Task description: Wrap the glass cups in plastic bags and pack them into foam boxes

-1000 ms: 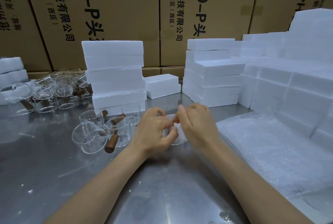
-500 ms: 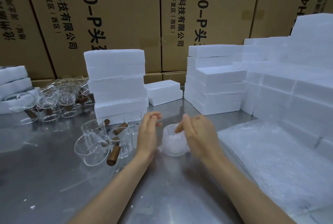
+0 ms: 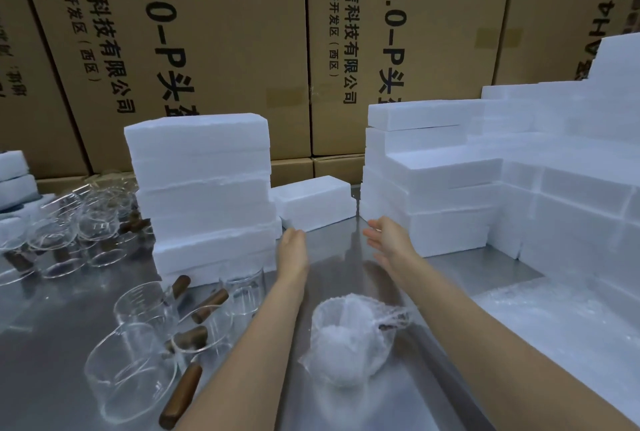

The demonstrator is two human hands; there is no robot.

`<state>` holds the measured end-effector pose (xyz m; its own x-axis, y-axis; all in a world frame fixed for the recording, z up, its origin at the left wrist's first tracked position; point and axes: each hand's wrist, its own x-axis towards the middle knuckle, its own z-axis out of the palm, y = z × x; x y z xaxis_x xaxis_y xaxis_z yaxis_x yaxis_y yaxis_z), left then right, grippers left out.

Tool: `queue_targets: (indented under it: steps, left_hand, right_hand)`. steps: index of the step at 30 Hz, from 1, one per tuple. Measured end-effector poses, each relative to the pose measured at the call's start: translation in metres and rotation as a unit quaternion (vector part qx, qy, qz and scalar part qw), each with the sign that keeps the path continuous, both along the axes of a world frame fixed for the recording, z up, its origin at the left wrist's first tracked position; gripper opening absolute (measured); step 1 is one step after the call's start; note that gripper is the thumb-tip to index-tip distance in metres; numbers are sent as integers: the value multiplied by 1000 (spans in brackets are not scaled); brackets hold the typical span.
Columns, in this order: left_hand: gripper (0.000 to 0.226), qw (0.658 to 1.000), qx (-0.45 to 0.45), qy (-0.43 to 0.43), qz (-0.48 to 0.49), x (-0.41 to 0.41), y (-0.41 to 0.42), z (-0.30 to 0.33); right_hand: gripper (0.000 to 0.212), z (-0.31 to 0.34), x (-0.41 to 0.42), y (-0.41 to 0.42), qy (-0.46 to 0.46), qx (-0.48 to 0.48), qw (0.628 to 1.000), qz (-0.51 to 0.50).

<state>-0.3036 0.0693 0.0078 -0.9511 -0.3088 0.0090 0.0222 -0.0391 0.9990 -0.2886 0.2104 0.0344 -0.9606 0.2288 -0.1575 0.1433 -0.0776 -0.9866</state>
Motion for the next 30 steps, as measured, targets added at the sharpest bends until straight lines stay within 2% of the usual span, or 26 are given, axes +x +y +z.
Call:
queue_targets:
  steps: [5,9,12,13,16,19,27,30]
  left_hand:
    - [42,991,-129,-23,26,-36,3,-8]
    - [44,984,-170,-18,47,-55,3,-13]
    - [49,974,-211,-19,78,-57,5,-16]
    - [50,972,-218,-21,87,-56,5,-16]
    - [45,973,-206,-22,103,-60,4,-14]
    - [39,974,-185,-30,123,-64,1,-13]
    - [40,965,-219,-37,140,-71,-3,-13]
    - [40,964,-226,-36,136,-72,-2,-13]
  right_hand:
    - [50,-3,-60,-3,6,-24,999,-24]
    - [51,-9,-99,-2,36,-81,996,-21]
    - [49,-18,-116,-5,45,-79,996,-10]
    - [47,-19,-120,-5,46,-75,996,-11]
    - [21,-22,-132,-6,51,-65,996,-23]
    - [27,-24,-139,-7,65,-74,995,-33]
    - [21,-28,-155,-5,51,-25,998,-29]
    - [34,-28,-161,-4,42,-11,999,-30]
